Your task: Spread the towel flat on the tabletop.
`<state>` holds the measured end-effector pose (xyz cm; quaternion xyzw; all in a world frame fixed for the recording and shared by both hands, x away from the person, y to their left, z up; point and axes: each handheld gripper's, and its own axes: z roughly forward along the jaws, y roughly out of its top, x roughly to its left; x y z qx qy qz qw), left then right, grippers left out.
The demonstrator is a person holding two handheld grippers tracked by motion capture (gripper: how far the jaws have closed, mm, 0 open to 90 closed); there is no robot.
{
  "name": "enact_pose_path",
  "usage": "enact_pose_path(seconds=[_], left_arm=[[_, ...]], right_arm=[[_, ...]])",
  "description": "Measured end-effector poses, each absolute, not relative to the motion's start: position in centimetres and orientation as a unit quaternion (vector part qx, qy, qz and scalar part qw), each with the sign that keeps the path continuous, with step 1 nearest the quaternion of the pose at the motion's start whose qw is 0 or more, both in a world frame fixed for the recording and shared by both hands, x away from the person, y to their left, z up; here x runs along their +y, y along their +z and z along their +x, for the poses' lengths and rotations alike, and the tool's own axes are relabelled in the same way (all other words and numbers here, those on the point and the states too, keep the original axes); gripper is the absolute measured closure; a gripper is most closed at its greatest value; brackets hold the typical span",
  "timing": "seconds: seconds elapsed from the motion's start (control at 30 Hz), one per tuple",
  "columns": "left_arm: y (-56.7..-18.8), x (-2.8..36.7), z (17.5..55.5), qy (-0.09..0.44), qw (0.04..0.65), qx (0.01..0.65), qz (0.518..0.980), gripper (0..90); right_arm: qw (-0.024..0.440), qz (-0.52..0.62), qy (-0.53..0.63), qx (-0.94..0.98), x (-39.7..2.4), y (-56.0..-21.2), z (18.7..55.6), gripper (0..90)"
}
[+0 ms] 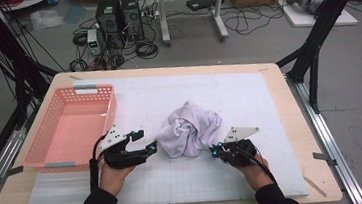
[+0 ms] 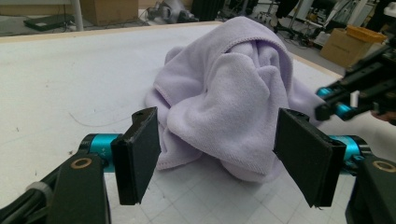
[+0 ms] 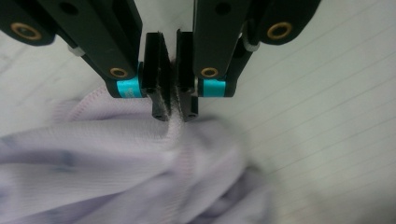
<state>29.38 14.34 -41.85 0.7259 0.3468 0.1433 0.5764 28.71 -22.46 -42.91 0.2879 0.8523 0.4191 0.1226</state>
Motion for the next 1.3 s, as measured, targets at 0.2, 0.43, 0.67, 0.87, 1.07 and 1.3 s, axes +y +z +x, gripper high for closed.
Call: enact_pose_path(seconds=[0.2, 0.43, 0.67, 0.87, 1.07, 1.3], left_arm=[[-41.6, 13.9, 29.4, 0.133, 0.578, 0.347, 0.726, 33.3], [-41.3, 12.5, 29.9, 0.117, 0.58, 0.345, 0.729, 33.0], [-39.6, 9.2, 32.1, 0.105, 0.587, 0.332, 0.731, 32.6], [-38.8, 5.5, 34.7, 0.083, 0.569, 0.323, 0.752, 32.9], [-39.1, 1.8, 36.5, 0.075, 0.527, 0.32, 0.784, 32.5], [-39.5, 1.1, 36.6, 0.096, 0.495, 0.279, 0.817, 70.1]], right_arm=[[0.091, 0.247, 0.407, 0.875, -23.6, -42.9, 25.7, 86.0], [0.064, 0.23, 0.405, 0.882, -25.1, -42.9, 24.1, 84.3], [0.103, 0.278, 0.446, 0.844, -26.2, -42.3, 24.6, 54.5], [0.15, 0.331, 0.466, 0.807, -28.0, -41.9, 25.1, 46.1], [0.168, 0.354, 0.46, 0.797, -28.7, -42.1, 25.3, 45.3], [0.173, 0.368, 0.461, 0.789, -29.2, -42.0, 25.2, 43.8]])
